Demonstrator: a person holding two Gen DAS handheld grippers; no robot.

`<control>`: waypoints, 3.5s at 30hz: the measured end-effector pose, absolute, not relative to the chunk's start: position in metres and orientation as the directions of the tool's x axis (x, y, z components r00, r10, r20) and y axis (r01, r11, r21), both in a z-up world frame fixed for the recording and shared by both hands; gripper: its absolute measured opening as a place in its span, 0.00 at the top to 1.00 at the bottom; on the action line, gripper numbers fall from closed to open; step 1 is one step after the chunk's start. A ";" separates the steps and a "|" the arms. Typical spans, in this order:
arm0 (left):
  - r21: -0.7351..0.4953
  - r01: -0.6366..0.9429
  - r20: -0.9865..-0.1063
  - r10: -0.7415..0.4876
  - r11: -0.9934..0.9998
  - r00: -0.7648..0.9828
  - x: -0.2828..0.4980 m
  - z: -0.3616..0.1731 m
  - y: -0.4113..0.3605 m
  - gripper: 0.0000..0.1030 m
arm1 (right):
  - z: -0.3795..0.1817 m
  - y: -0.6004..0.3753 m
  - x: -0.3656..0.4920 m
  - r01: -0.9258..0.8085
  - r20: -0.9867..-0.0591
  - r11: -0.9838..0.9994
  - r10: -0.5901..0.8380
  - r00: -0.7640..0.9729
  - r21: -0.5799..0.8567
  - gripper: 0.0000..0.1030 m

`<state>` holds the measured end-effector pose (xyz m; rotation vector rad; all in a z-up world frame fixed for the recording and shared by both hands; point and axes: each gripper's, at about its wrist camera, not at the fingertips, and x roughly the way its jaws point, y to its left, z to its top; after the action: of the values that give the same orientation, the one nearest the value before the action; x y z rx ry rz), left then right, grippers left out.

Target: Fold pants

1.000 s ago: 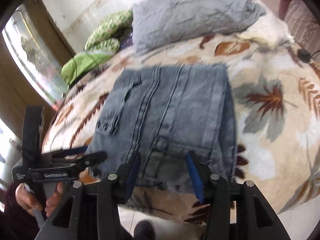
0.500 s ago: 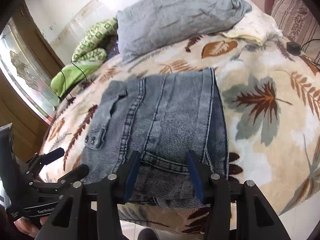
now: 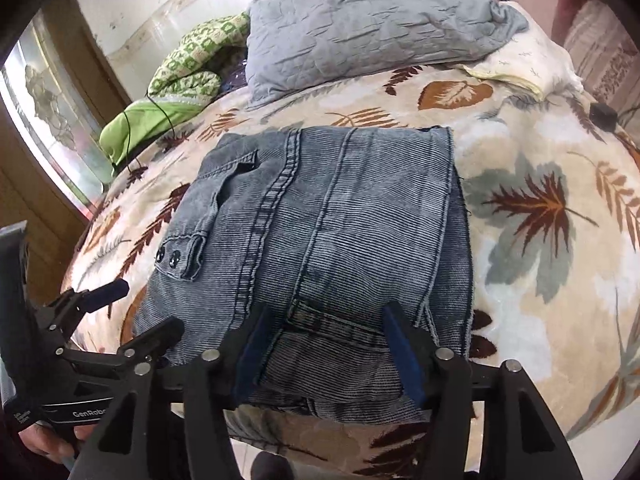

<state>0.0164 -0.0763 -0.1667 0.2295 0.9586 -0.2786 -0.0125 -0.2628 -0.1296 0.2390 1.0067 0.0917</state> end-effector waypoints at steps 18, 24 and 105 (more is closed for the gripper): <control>0.124 0.323 -0.795 -0.101 0.938 0.599 0.100 -0.090 -0.089 0.01 | -0.084 -0.285 0.002 0.099 -0.685 0.925 0.196 0.702 0.366 0.36; 0.091 0.297 -0.883 -0.061 0.950 0.466 0.158 -0.121 -0.103 0.01 | -0.098 -0.292 0.043 0.141 -0.723 0.903 0.223 0.654 0.406 0.44; -0.024 0.241 -0.880 -0.135 0.970 0.454 0.068 -0.122 -0.007 0.00 | -0.110 -0.379 0.007 0.317 -0.712 0.743 0.291 0.640 0.589 0.37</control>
<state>0.0678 -0.0070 -0.1221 0.1096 1.0748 -0.2327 0.0068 -0.3795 -0.1096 0.7592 0.8998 -0.0170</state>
